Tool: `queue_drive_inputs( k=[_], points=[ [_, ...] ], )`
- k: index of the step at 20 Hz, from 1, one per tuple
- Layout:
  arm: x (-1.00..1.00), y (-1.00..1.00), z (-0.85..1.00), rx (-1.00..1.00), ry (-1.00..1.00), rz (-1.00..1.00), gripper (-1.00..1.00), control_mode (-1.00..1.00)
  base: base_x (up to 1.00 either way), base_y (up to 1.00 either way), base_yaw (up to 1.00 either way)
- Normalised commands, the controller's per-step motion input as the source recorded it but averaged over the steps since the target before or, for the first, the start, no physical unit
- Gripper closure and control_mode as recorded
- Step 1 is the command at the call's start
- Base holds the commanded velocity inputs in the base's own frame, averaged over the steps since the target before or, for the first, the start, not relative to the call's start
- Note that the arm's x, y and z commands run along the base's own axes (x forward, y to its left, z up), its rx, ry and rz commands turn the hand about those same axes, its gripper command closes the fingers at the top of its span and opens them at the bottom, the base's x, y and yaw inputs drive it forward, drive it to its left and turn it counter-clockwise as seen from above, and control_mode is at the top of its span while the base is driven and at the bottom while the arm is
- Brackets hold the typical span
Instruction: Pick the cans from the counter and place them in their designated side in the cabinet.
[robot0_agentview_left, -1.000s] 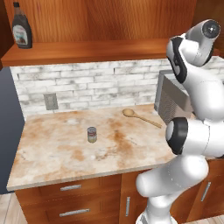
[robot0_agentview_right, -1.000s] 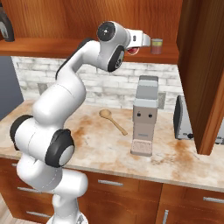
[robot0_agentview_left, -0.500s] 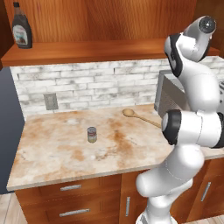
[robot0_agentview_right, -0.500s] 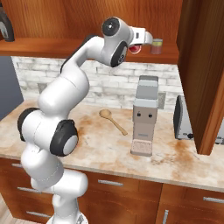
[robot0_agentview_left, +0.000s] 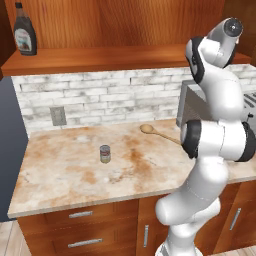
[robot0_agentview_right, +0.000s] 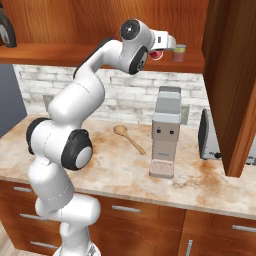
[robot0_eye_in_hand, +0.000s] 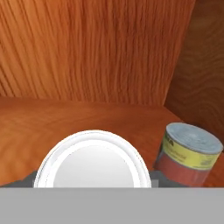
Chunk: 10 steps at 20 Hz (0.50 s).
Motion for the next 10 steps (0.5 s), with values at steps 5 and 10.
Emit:
queue_drive_inputs(
  k=[5, 10],
  points=[
    [0.2, -0.08, -0.03, 0.0, 0.03, 0.0, 1.0, -1.0, 0.0, 0.0, 0.0],
    [0.21, -0.1, -0.04, 0.01, 0.05, 0.0, 1.0, -1.0, 0.0, 0.0, 0.0]
  ],
)
